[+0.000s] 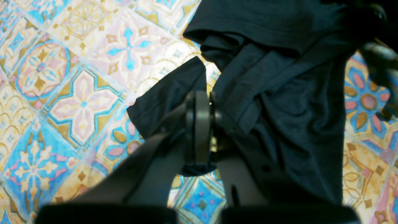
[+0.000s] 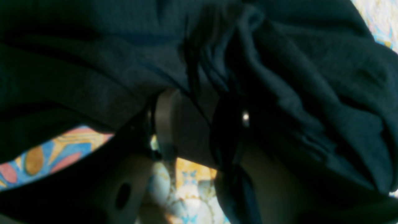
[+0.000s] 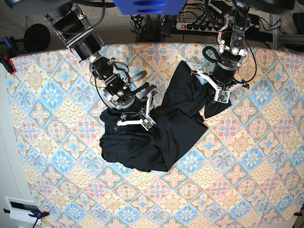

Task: Layout the t-shirt on the table in an organized manner, then fold the t-shirt properly
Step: 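Grasp the shirt fabric with the right gripper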

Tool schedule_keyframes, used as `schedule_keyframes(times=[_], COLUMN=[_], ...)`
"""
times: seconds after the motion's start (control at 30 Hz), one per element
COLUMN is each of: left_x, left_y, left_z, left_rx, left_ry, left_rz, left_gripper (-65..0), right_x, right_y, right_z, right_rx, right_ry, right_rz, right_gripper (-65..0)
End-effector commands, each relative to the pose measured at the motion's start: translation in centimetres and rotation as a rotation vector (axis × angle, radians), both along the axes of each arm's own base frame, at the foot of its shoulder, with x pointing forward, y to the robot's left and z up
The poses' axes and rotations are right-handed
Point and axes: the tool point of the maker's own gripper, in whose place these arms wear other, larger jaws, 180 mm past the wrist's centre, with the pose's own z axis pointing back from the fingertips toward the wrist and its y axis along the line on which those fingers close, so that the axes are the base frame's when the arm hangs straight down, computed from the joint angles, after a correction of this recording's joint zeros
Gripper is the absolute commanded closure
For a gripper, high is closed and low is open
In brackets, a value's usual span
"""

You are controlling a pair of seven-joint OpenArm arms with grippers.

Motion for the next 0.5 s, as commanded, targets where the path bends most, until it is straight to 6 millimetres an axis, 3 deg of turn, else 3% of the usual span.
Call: schedule_keyframes(times=[0.0,0.23,0.47], left_x=[0.5,0.5,0.6], left_y=[0.1,0.1,0.1], left_z=[1.1,1.1,1.2], left_rx=[0.004,0.003,0.003], left_ry=[-0.045,-0.045,-0.046], left_rz=[-0.001,0.000,0.000], left_gripper=[0.0,0.0,0.0], right_x=[1.0,1.0,2.0], right_y=[-0.3,-0.5,-0.3], right_z=[0.6,0.3,1.5], right_rx=[-0.014,-0.021,-0.015], right_ry=[-0.018,-0.010,-0.040], right_rz=[-0.007,-0.011,-0.008], right_gripper=[-23.0,-23.0,-23.0])
